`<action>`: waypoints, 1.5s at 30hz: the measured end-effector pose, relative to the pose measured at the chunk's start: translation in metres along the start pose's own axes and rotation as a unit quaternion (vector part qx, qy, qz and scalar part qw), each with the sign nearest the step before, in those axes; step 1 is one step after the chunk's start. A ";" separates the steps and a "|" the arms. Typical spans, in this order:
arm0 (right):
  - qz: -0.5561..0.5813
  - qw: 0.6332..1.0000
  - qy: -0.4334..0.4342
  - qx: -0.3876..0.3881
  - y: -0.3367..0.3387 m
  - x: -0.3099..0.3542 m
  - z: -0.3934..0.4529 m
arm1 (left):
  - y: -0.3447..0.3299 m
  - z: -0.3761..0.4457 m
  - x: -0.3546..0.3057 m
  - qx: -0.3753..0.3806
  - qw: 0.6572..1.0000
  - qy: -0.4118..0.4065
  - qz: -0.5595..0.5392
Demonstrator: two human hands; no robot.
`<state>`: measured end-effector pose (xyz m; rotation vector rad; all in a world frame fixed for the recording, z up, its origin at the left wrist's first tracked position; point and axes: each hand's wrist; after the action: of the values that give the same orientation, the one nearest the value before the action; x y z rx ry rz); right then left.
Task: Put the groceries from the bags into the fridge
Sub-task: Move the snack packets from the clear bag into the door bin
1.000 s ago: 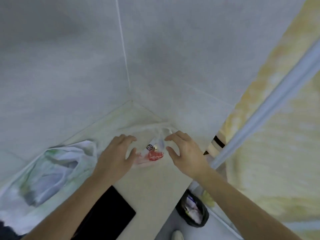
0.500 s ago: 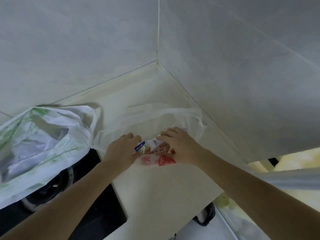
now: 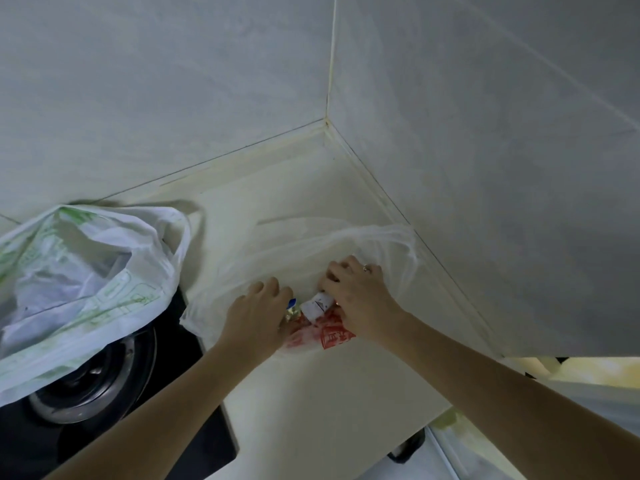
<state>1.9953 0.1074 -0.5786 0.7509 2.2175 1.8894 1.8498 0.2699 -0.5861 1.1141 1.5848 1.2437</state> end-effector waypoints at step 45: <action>0.165 0.986 -0.012 0.019 0.018 -0.026 -0.017 | 0.003 0.005 -0.023 -0.007 0.999 -0.040 0.017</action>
<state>2.0162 0.0822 -0.5632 1.2049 2.2316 1.9662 1.8615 0.2499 -0.5824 1.1731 1.5013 1.2158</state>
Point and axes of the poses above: each hand's wrist, its own z-axis towards the middle knuckle, its own y-axis out of the back of the hand, x = y × z, and after that the axes turned 4 degrees about z, right-handed
